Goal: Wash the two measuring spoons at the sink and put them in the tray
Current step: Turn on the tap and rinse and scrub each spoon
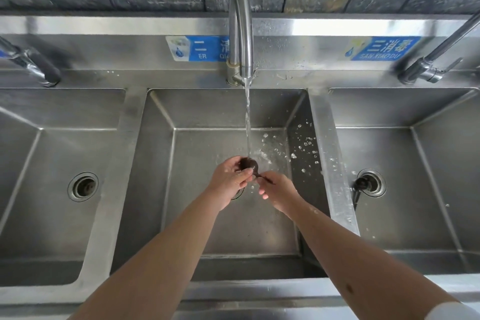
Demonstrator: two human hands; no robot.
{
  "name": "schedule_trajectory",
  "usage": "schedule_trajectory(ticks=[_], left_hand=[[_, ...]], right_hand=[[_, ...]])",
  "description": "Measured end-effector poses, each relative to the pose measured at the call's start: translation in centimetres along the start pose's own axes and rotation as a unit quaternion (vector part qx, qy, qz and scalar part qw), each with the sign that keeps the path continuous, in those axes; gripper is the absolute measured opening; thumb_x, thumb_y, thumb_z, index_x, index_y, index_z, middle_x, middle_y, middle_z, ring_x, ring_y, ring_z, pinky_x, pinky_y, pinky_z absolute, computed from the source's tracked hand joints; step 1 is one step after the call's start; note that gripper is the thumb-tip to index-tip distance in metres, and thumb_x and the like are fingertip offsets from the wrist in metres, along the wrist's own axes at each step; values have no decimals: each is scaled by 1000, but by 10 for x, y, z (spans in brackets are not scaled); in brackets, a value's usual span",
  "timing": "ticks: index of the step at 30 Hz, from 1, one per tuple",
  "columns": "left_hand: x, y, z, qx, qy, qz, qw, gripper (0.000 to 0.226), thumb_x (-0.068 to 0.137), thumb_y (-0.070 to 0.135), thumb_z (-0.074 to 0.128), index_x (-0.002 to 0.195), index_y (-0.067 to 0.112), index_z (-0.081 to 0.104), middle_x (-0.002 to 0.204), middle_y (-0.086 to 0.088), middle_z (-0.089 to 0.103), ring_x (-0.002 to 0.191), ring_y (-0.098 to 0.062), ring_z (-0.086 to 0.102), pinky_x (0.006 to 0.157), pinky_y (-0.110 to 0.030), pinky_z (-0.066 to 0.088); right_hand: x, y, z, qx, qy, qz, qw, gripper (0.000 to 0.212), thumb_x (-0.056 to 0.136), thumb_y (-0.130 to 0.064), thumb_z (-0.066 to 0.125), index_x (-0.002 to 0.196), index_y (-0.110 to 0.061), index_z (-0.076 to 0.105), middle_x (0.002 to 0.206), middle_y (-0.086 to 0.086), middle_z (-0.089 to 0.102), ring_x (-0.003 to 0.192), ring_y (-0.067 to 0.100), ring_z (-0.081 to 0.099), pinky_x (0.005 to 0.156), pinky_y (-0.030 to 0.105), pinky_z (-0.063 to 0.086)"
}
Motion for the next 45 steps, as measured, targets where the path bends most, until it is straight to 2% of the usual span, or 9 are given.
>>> schedule_trajectory(ticks=[5,11,15,20,25,33,40,42,45], left_hand=[[-2,4,-7,-67,44,-14,997,25,89,-2,59,113,4,61,86,-4,71,67,-14,69,66,-26,56],[-11,17,-17,-226,65,-38,971,15,91,-6,52,104,1,56,87,-17,71,74,-21,73,63,-25,58],[-23,26,-29,-277,57,-34,959,10,93,-4,49,95,3,56,83,-15,72,74,-19,74,60,-23,57],[-37,32,-46,-309,65,-36,948,11,93,-3,49,95,4,57,77,-11,73,71,-16,72,58,-21,57],[-46,39,-57,-379,86,-22,921,11,93,-1,50,94,2,61,78,-12,73,69,-14,71,59,-21,57],[-59,48,-73,-431,118,-2,894,9,90,0,54,98,-2,59,83,-17,73,70,-17,71,60,-22,58],[-58,41,-76,-484,149,17,862,20,88,3,60,107,-1,57,92,-18,69,66,-15,68,59,-23,58],[-52,34,-71,-457,167,-7,874,16,88,7,61,104,5,59,84,-11,70,62,-11,66,53,-21,54],[-40,25,-57,-329,189,-36,925,16,93,16,55,101,27,63,68,4,66,51,-4,53,48,-19,38]], right_hand=[[5,-8,6,12,-18,0,1000,23,96,-27,54,77,-22,66,64,-3,64,58,14,58,62,31,48],[11,-34,4,-86,-4,-66,994,21,92,-44,58,79,-29,66,72,-5,68,65,12,61,55,26,43],[15,-42,1,-90,9,-110,990,21,85,-34,68,65,-35,61,63,-11,61,59,8,55,52,22,38],[19,-47,5,-93,-7,-133,987,15,83,-23,72,74,-35,69,69,-5,69,60,8,59,62,26,47],[22,-52,3,-95,6,-121,988,25,81,-12,68,72,-36,68,66,-5,67,56,11,58,54,27,49],[16,-55,-3,-35,20,-115,993,17,77,-23,75,74,-37,68,62,-7,65,43,0,52,44,19,44],[4,-57,0,-7,42,-105,994,29,78,-16,73,100,-34,65,92,-9,68,71,14,66,51,22,52],[1,-52,-9,-6,62,-99,993,26,79,-16,70,95,-34,62,88,-9,67,63,10,62,42,15,44],[-9,-38,-30,-5,92,-94,991,24,80,-17,71,89,-36,60,82,-13,65,63,7,61,40,12,44]])
Point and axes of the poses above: each hand's wrist, its own x-axis towards the middle knuckle, its own z-axis out of the palm, y = z × x, the point moved 4 cm from there along x, towards the middle knuckle
